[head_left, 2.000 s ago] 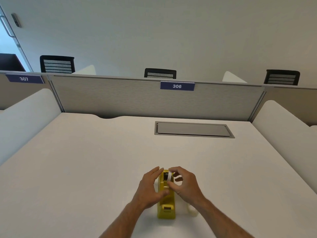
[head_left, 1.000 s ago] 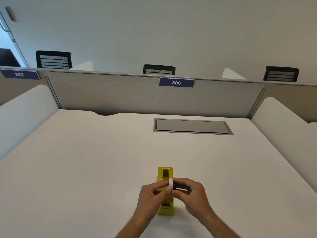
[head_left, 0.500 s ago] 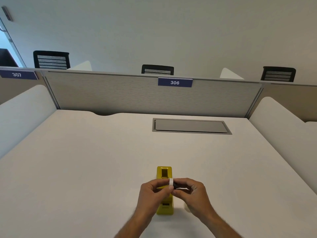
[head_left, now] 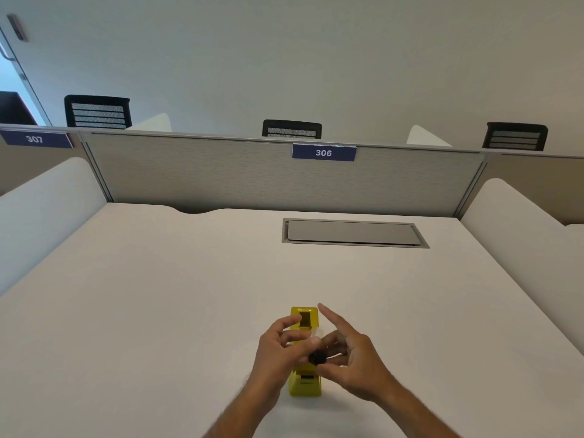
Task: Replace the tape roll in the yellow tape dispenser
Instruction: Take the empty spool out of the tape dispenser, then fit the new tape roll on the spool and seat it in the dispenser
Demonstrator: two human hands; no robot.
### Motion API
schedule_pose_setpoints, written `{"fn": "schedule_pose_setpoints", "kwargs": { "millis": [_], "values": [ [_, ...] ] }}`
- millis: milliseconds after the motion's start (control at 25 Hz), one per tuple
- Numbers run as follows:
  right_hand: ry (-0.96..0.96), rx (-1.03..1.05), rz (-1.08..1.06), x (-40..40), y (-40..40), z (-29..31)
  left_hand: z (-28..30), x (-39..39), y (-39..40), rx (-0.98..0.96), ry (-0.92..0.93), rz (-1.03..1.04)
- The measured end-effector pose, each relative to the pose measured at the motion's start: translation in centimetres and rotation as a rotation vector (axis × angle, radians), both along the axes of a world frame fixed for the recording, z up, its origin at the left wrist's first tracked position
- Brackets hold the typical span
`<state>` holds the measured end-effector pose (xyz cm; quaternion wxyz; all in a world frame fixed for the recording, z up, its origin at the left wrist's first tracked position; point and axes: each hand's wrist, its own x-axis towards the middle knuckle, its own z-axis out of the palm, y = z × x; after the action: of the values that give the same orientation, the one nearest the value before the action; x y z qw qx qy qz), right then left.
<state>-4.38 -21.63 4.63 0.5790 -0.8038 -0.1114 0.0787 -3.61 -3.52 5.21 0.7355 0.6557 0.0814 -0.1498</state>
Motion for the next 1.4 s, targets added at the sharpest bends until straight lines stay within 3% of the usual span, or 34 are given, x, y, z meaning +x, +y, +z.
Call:
{"fn": "schedule_pose_setpoints", "kwargs": {
  "millis": [120, 360, 600, 840, 1000, 1200, 1400],
  "values": [
    [-0.044, -0.077, 0.048, 0.2, 0.1, 0.8, 0.3, 0.2, 0.0, 0.069, -0.034, -0.051],
    [-0.126, -0.013, -0.113, 0.4, 0.1, 0.9, 0.0, 0.3, -0.2, 0.138, -0.061, -0.079],
    [-0.131, -0.025, -0.142, 0.8, -0.4, 0.6, -0.2, 0.4, -0.3, 0.118, -0.062, 0.017],
    [-0.178, -0.428, -0.319, 2.6, -3.2, -2.4, 0.0, 0.7, -0.4, 0.118, -0.021, 0.093],
    [-0.098, -0.623, -0.344, 3.4, -4.0, -4.4, 0.1, 0.6, -0.5, 0.122, -0.014, 0.079],
    [0.110, -0.529, -0.471, 4.0, -3.3, -5.0, 0.0, 0.5, -0.7, 0.121, -0.020, 0.082],
    [0.141, -0.562, -0.438, 4.2, -3.2, -5.3, 0.1, 0.4, -0.7, 0.119, -0.014, 0.080]
  ]
}}
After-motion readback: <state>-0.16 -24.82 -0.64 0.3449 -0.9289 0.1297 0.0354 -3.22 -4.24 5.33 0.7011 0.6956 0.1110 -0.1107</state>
